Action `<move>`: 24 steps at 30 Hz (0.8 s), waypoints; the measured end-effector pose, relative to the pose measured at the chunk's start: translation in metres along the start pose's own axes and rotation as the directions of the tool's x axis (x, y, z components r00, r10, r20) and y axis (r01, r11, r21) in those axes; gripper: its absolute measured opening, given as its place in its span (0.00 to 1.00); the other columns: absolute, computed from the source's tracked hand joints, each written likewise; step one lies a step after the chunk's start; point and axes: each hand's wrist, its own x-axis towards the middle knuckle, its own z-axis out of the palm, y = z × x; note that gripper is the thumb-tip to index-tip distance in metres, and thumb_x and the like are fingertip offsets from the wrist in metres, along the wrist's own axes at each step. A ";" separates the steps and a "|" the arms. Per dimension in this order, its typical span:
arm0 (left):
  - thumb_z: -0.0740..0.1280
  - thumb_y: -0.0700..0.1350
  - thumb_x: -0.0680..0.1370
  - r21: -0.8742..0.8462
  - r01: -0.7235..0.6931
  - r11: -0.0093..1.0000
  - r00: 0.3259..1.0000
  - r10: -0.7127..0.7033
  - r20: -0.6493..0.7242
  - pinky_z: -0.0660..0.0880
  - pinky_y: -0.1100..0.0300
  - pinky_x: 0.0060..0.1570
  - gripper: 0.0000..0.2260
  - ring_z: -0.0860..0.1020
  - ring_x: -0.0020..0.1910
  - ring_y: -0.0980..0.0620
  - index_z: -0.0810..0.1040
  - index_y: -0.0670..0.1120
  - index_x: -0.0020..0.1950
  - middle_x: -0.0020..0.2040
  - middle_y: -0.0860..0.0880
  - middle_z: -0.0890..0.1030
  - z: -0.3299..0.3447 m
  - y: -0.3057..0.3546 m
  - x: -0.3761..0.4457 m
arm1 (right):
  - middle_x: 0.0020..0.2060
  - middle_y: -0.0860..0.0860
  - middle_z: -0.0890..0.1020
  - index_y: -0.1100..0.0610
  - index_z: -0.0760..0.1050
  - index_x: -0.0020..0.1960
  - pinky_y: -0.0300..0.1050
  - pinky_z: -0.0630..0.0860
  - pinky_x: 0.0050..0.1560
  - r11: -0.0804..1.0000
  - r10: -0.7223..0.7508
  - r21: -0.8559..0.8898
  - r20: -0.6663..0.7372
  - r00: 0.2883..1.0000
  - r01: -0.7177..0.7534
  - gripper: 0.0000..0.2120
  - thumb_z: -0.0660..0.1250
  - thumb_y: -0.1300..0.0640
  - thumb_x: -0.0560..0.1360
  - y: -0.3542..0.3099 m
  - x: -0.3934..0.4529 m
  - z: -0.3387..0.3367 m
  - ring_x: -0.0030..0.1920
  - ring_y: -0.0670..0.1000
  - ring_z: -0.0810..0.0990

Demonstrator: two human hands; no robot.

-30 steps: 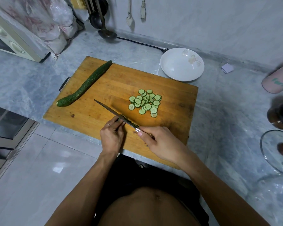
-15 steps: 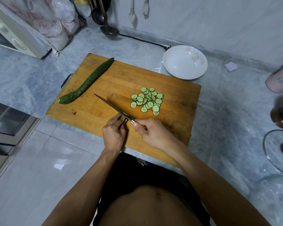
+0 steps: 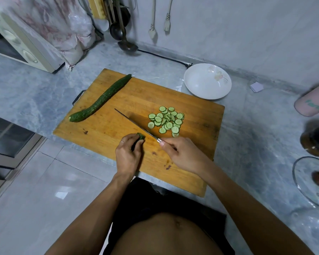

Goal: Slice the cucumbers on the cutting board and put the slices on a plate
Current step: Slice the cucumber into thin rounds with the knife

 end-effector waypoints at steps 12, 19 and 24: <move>0.72 0.31 0.73 0.028 -0.052 0.998 0.999 0.052 0.015 0.64 0.81 0.50 0.05 0.75 0.45 0.59 0.84 0.35 0.47 0.50 0.40 0.82 -0.001 0.001 -0.001 | 0.28 0.50 0.72 0.57 0.79 0.51 0.51 0.70 0.36 0.999 0.009 -0.051 0.017 1.000 -0.008 0.19 0.55 0.46 0.85 -0.009 -0.013 0.012 0.32 0.48 0.71; 0.69 0.30 0.73 0.039 -0.063 0.997 0.998 0.062 0.025 0.64 0.80 0.49 0.06 0.75 0.45 0.59 0.84 0.36 0.47 0.50 0.40 0.82 -0.003 0.002 -0.002 | 0.30 0.46 0.71 0.50 0.78 0.57 0.45 0.69 0.37 0.997 0.051 -0.059 0.046 0.998 -0.049 0.16 0.55 0.45 0.84 -0.009 -0.015 0.015 0.35 0.42 0.67; 0.69 0.32 0.74 0.037 -0.047 0.998 0.999 0.046 0.027 0.65 0.79 0.50 0.05 0.77 0.46 0.55 0.84 0.35 0.48 0.52 0.41 0.82 0.000 0.001 -0.002 | 0.27 0.49 0.70 0.54 0.76 0.45 0.46 0.64 0.33 1.000 0.007 -0.008 0.026 1.000 -0.006 0.16 0.57 0.47 0.84 -0.011 -0.010 0.014 0.30 0.45 0.67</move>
